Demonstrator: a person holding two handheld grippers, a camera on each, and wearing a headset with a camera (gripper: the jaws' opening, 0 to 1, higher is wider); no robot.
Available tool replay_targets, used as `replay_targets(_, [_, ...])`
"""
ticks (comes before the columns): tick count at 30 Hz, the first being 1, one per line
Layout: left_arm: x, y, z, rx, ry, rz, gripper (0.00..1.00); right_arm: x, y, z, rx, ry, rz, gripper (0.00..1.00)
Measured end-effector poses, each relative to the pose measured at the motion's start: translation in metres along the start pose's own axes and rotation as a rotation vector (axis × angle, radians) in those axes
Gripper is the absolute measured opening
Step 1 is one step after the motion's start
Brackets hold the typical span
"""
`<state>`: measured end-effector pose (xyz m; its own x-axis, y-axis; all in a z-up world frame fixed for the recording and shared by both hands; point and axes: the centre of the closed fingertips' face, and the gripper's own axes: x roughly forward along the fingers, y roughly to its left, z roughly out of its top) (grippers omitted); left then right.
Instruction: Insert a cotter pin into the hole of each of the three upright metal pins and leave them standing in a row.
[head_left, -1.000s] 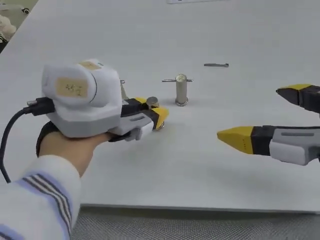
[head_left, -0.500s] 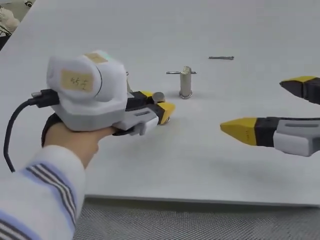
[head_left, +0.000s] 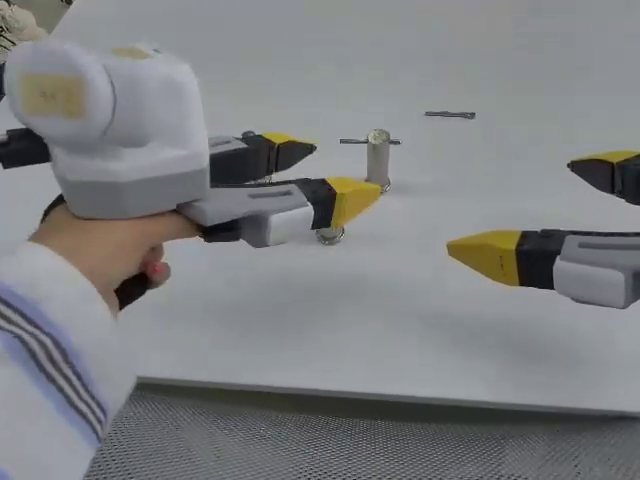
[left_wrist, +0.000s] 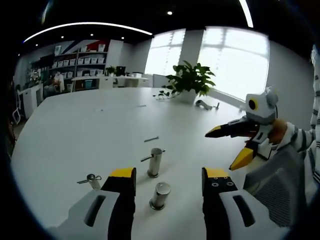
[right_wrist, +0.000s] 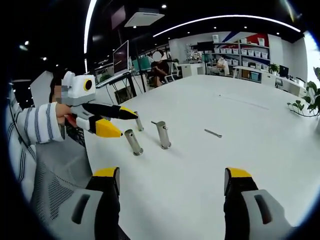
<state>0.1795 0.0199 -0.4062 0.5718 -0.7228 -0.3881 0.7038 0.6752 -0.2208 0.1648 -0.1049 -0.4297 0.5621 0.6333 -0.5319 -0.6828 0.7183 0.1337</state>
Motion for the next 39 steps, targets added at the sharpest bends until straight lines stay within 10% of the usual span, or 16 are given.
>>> replay_targets(11, [-0.027,-0.012,-0.028,0.013,0.092,-0.003,0.99,-0.009,-0.024,0.000,-0.046,0.044,-0.029,0.84])
replay_targets(25, [-0.036,-0.007,-0.031,-0.028,0.071,0.023,0.99,-0.008,-0.072,0.036,-0.320,0.127,-0.073,0.65])
replay_targets(39, [-0.041,-0.014,-0.026,-0.053,0.051,0.009,0.99,0.045,-0.108,0.039,-0.545,0.297,0.016,0.40])
